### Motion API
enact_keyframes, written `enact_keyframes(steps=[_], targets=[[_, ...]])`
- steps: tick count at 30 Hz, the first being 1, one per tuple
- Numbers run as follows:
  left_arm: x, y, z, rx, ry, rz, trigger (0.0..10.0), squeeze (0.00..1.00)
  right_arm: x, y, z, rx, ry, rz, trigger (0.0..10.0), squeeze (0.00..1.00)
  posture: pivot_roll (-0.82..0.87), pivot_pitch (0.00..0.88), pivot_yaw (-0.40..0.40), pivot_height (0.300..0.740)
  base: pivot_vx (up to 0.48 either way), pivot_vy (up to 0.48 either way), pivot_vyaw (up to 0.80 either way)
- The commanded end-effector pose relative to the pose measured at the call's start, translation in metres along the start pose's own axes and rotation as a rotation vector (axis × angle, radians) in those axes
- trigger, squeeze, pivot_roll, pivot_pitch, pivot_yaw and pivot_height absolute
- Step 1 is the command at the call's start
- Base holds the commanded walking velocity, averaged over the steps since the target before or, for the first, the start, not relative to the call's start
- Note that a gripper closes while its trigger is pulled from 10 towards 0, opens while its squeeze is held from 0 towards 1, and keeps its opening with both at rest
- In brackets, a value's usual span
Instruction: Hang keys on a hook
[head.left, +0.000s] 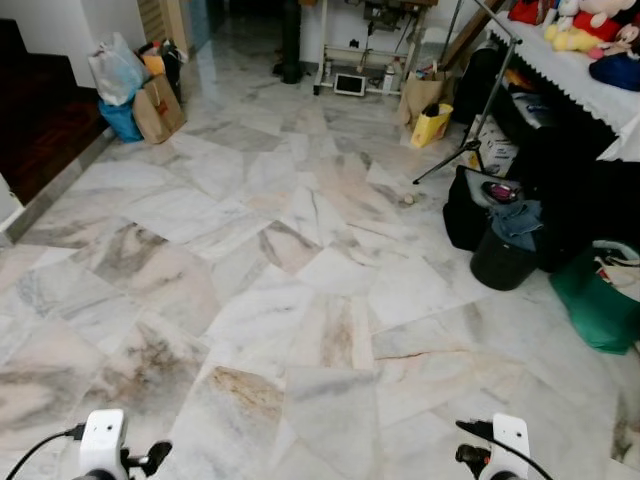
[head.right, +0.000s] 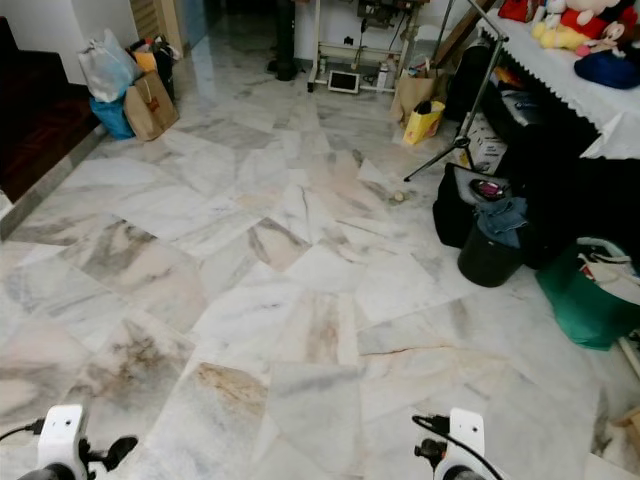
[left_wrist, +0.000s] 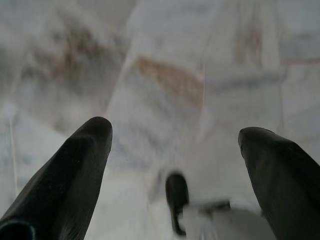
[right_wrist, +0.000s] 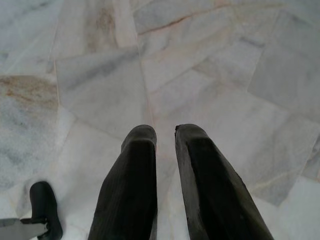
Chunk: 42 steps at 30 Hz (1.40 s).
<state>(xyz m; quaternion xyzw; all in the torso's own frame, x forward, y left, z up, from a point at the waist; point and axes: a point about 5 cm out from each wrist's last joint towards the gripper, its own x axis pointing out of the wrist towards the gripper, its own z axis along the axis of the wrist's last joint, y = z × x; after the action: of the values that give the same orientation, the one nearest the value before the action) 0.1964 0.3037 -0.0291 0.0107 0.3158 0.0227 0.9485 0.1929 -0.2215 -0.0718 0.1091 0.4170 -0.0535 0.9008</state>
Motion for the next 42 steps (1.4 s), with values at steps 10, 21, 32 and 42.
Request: enact_keyframes(steps=[10, 21, 32, 42], targets=[[-0.011, 0.01, 0.015, -0.089, -0.288, 0.116, 10.0, 0.0, 0.002, 0.009, -0.005, 0.041, 0.01, 0.006, 10.0, 0.0, 0.09, 0.0, -0.122, 0.74, 0.0, 0.0, 0.0], [-0.021, 0.016, 0.028, 0.113, -0.4, 0.118, 10.0, 0.0, 0.002, 0.014, -0.008, 0.086, -0.001, -0.019, 10.0, 0.0, 0.08, 0.0, -0.074, 0.74, 0.0, 0.0, 0.0], [-0.024, 0.016, 0.029, 0.116, -0.444, 0.127, 10.0, 0.0, 0.002, 0.016, -0.01, 0.142, -0.008, -0.05, 10.0, 0.0, 0.09, 0.0, -0.061, 0.74, 0.0, 0.0, 0.0], [-0.03, 0.022, 0.029, 0.031, -0.527, 0.272, 10.0, 0.0, 0.002, 0.013, -0.01, 0.171, -0.02, -0.062, 10.0, 0.0, 0.12, 0.0, -0.075, 0.74, 0.0, 0.0, 0.0]])
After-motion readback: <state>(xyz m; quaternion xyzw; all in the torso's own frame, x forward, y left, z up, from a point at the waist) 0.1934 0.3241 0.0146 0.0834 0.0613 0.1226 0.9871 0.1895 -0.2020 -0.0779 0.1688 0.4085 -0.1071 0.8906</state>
